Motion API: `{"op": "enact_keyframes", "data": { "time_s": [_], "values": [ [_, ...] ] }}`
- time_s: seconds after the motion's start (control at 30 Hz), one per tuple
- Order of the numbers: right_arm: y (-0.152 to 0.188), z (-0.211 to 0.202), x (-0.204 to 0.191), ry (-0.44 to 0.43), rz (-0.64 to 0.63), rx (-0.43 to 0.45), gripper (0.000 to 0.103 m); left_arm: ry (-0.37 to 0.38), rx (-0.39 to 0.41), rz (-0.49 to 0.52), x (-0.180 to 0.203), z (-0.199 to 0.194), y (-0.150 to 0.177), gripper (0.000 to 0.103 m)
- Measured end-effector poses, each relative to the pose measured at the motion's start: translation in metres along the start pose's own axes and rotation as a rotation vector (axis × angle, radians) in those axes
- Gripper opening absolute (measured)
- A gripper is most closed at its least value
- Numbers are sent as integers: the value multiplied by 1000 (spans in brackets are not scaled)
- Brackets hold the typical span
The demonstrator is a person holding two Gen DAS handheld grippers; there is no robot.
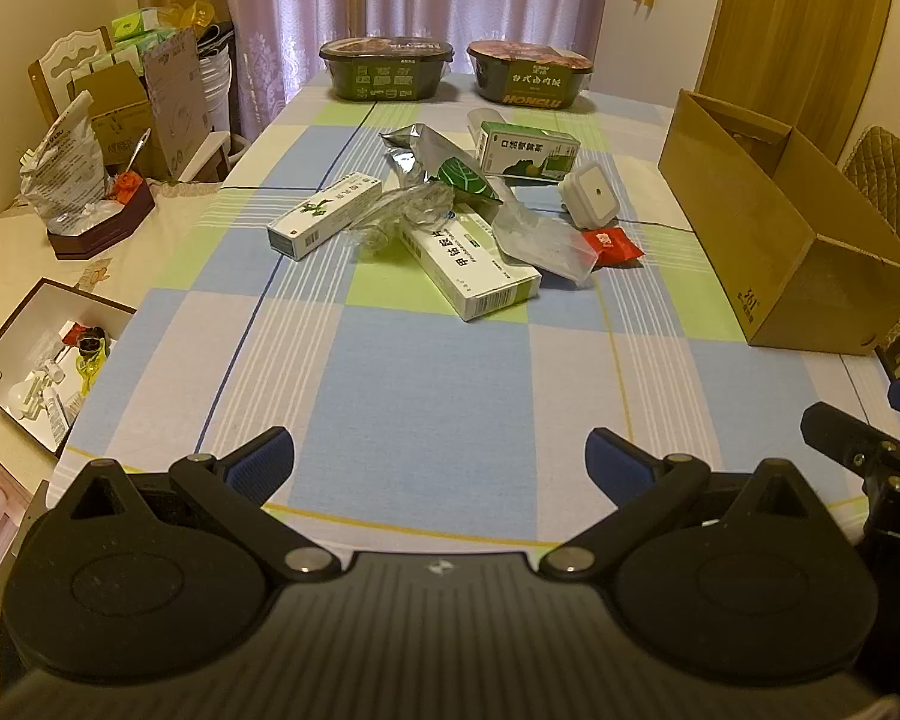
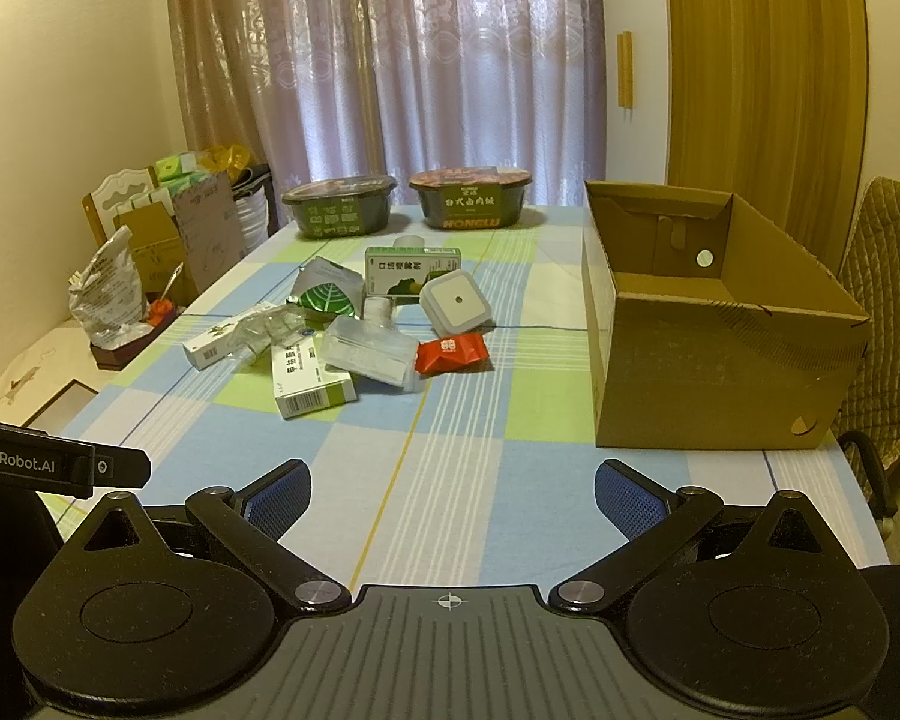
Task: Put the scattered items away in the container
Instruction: 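Move both tools toward the scattered items on the table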
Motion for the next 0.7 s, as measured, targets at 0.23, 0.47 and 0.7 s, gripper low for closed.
{"op": "enact_keyframes", "data": {
  "time_s": [0.23, 0.47, 0.7],
  "values": [
    [1, 0, 0, 0, 1, -2, 103, 0, -1, -1, 0, 0, 1, 102],
    [1, 1, 0, -2, 0, -3, 103, 0, -2, 0, -1, 1, 2, 102],
    [4, 2, -1, -1, 6, -6, 103, -1, -5, -2, -3, 2, 8, 102]
  ]
}}
Point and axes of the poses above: each gripper's, at about its wrist camera, not at the fingertips, and z roughly the way its jaws point, x to its right, y to its underside, the point moved 8 cm from there along z, roughly the way its jaws point, and after that the axes turned 9 degrees about y, right-handed, at the moved point
